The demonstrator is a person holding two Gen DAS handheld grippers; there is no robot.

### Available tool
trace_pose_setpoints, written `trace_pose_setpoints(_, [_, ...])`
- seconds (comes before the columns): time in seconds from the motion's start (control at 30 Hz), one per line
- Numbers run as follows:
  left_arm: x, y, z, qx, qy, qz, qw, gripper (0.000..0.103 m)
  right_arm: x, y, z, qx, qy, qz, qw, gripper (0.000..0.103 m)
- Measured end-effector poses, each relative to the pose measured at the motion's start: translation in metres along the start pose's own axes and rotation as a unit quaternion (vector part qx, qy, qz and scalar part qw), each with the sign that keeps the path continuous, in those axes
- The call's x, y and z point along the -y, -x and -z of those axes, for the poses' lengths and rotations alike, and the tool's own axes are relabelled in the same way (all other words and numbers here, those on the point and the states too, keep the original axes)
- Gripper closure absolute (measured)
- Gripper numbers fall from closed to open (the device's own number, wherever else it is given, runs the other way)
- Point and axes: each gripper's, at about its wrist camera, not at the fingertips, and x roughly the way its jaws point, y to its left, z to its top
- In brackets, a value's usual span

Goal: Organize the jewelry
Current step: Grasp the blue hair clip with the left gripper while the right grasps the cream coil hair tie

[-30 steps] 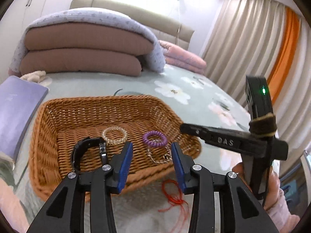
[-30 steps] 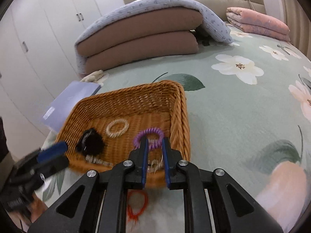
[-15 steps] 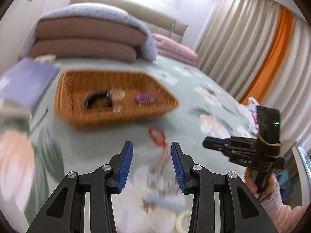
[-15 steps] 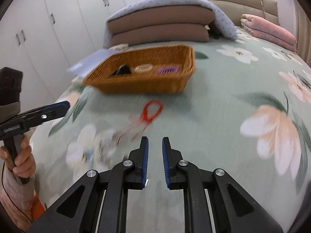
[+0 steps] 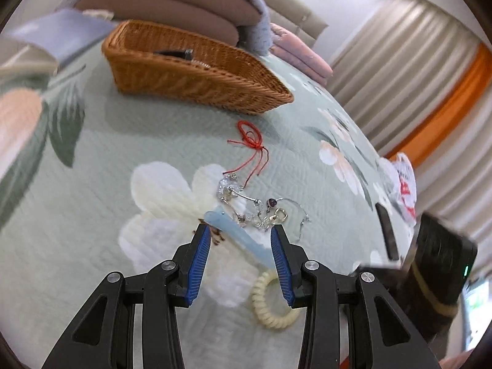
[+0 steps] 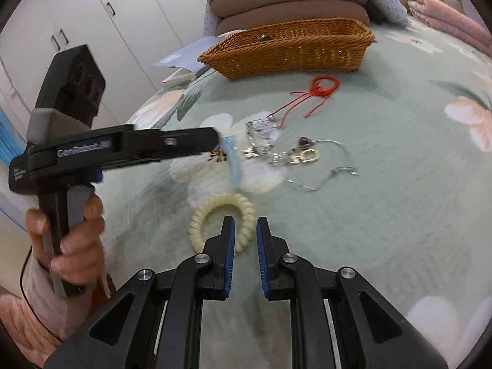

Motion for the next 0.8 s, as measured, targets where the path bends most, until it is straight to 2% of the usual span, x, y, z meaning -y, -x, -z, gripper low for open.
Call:
trace_pose_setpoints(0.13, [0.009, -0.017, 0.002, -0.012, 0.006, -0.028, 0.9995, 0.061, -0.014, -0.004, 0.002, 0.004, 0.026, 0.041, 0.999, 0.079])
trace_pose_setpoints(0.3, [0.025, -0.033, 0.003, -0.007, -0.027, -0.07, 0.9972, 0.061, -0.017, -0.003, 0.007, 0.01, 0.044, 0.065, 0.997, 0.082])
trace_pose_setpoints(0.47, [0.025, -0.033, 0.004, -0.005, -0.033, -0.071, 0.997, 0.061, -0.021, 0.004, 0.013, 0.01, 0.075, 0.111, 0.991, 0.09])
trace_pose_setpoints(0.6, [0.027, -0.031, 0.005, -0.009, -0.048, -0.079, 0.9956, 0.061, -0.013, 0.013, 0.018, 0.012, 0.083, 0.161, 0.983, 0.091])
trace_pose_setpoints(0.7, [0.033, -0.031, 0.007, -0.017, -0.072, -0.093, 0.9929, 0.061, 0.004, 0.02, 0.019, 0.01, 0.062, 0.17, 0.984, 0.09])
trace_pose_setpoints(0.8, [0.039, -0.03, 0.011, -0.027, -0.106, -0.116, 0.9871, 0.061, 0.016, 0.025, 0.019, 0.009, 0.04, 0.16, 0.986, 0.09])
